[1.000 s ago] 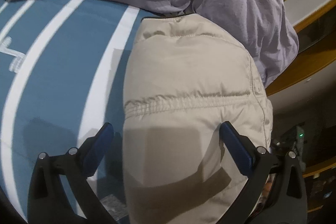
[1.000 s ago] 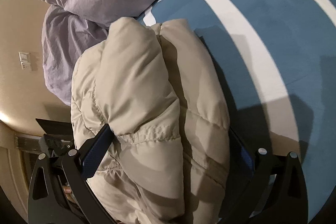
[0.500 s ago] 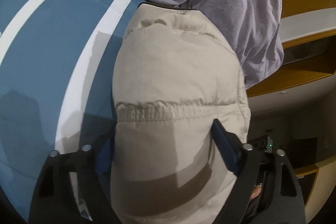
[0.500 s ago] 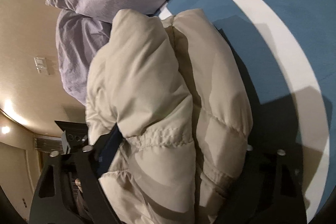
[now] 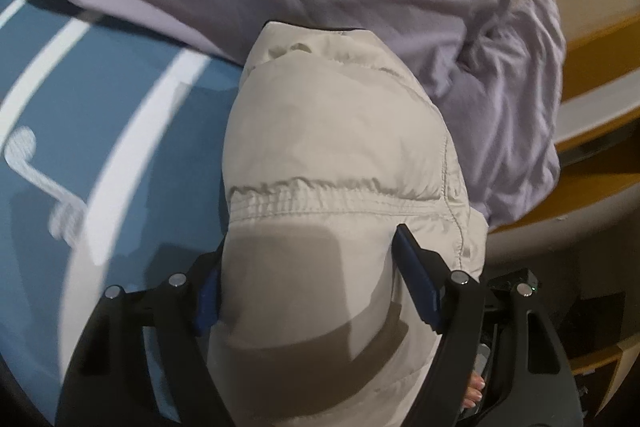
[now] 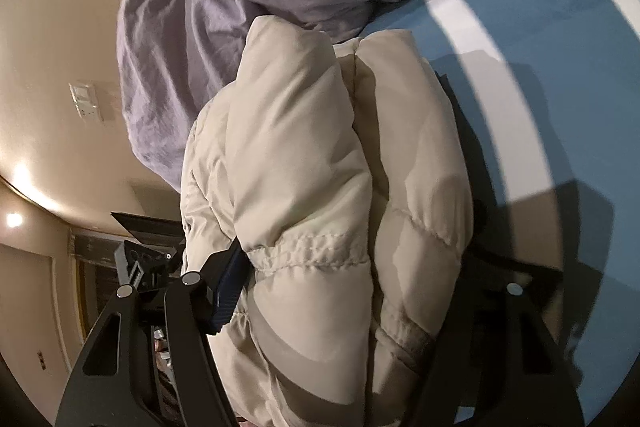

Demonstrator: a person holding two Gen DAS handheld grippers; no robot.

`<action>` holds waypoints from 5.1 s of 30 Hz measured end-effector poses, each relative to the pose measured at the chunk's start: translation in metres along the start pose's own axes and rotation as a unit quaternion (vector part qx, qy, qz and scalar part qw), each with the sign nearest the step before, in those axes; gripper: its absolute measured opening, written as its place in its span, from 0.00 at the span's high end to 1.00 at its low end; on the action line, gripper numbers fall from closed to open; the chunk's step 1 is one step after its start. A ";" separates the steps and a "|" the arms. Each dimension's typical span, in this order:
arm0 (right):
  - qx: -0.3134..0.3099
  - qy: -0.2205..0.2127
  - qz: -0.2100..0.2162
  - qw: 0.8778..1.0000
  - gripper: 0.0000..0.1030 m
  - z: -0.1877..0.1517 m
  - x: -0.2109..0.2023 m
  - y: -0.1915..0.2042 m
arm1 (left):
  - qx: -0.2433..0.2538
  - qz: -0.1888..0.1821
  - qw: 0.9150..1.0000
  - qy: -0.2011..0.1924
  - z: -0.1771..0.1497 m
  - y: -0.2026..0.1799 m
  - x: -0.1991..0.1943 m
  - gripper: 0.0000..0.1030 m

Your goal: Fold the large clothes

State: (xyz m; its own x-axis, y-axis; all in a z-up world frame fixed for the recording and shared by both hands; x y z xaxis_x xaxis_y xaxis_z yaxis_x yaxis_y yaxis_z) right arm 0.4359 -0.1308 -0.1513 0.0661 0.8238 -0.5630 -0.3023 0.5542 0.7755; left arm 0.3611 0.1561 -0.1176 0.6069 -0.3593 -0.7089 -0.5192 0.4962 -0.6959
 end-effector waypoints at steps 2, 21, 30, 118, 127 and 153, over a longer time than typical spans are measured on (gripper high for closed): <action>0.002 0.001 -0.009 1.000 0.33 -0.001 0.004 -0.003 | 0.006 0.017 1.000 -0.002 0.008 0.005 0.003 0.25; -0.193 -0.081 -0.236 0.949 0.20 0.053 -0.044 0.051 | 0.197 0.105 0.963 -0.153 0.009 -0.078 -0.009 0.16; -0.289 -0.091 -0.297 0.905 0.35 0.053 -0.012 0.068 | 0.247 0.139 0.946 -0.160 -0.005 -0.083 0.019 0.16; -0.229 -0.043 -0.278 0.932 0.01 -0.185 -0.088 0.104 | 0.200 0.120 0.965 -0.117 -0.213 0.030 -0.127 0.09; -0.228 -0.043 -0.279 0.932 0.01 -0.185 -0.086 0.105 | 0.199 0.116 0.966 -0.114 -0.214 0.028 -0.125 0.09; -0.229 -0.034 -0.277 0.933 0.01 -0.187 -0.081 0.104 | 0.200 0.112 0.967 -0.111 -0.214 0.026 -0.122 0.09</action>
State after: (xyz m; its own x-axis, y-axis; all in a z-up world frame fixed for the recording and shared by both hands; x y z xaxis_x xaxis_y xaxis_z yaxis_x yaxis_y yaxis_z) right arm 0.2212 -0.1621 -0.0780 0.3879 0.4401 -0.8099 -0.5770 0.8011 0.1589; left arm 0.1448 0.0441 -0.0735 0.6439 -0.0512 -0.7634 -0.4045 0.8241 -0.3965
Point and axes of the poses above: each gripper's, at about its wrist camera, not at the fingertips, and x roughly the way its jaws point, y to its left, z to its top, the point moved 8 cm from there along x, roughly the way its jaws point, and after that the axes turned 14 degrees about -x, right-handed, at the moved point
